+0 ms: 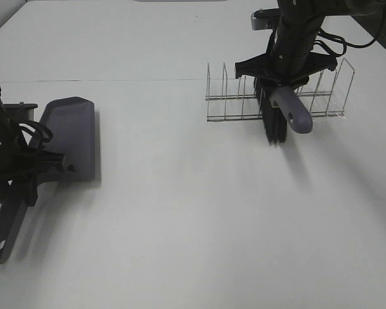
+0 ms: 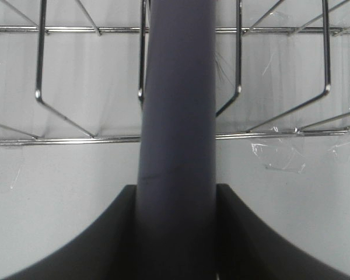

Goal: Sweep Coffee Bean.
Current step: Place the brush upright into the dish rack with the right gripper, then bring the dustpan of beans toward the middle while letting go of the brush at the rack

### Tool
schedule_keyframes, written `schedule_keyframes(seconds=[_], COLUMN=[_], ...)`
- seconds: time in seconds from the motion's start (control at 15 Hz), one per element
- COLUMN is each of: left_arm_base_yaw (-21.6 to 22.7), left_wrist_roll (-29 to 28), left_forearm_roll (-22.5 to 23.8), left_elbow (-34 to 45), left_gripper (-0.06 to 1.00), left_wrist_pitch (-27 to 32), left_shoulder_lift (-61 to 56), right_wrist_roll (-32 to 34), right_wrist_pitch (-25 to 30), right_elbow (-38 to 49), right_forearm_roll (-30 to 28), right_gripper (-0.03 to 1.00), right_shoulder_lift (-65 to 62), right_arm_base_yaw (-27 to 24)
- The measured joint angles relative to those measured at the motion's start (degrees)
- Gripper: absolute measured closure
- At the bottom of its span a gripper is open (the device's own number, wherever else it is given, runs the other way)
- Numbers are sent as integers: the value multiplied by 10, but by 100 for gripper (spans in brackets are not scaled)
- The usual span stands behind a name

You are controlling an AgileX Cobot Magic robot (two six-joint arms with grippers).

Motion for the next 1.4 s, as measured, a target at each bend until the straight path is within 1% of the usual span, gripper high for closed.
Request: schedule_keyframes(seconds=[0.07, 0.13, 0.2, 0.27, 0.33, 0.4, 0.53, 0.67, 0.8, 0.93, 1.13, 1.27, 1.33, 1.4], left_arm_base_yaw=[0, 0, 0, 0, 0, 0, 0, 0, 0, 0, 0, 0, 0, 0], left_wrist_roll=[0, 0, 0, 0, 0, 0, 0, 0, 0, 0, 5, 26, 51, 62], left_forearm_roll=[0, 0, 0, 0, 0, 0, 0, 0, 0, 0, -4, -8, -19, -30], left_elbow=[0, 0, 0, 0, 0, 0, 0, 0, -17, -44, -84, -124, -166, -181], left_gripper=[61, 61, 61, 61, 61, 61, 61, 61, 61, 61, 61, 61, 61, 61], left_wrist_pitch=[2, 3, 5, 7, 10, 11, 13, 13, 28, 29, 34, 56, 68, 68], left_shoulder_lift=[0, 0, 0, 0, 0, 0, 0, 0, 0, 2, 33, 73, 110, 126], right_wrist_roll=[0, 0, 0, 0, 0, -1, -1, -1, -5, -24, -58, -73, -77, -83], right_wrist_pitch=[0, -1, -1, -1, -1, -1, 0, -2, 0, 7, 36, 56, 73, 76], right_elbow=[0, 0, -1, -2, -2, -2, -2, -2, -2, -2, -2, -2, -2, 1], right_forearm_roll=[1, 1, 1, 2, 3, 3, 4, 5, 5, 5, 11, 19, 23, 26], right_gripper=[60, 52, 38, 33, 23, 20, 18, 18, 18, 18, 18, 18, 18, 18], right_shoulder_lift=[0, 0, 0, 0, 0, 0, -10, -56, -100, -144, -190, -215, -230, -237], right_arm_base_yaw=[0, 0, 0, 0, 0, 0, 0, 0, 0, 0, 0, 0, 0, 0])
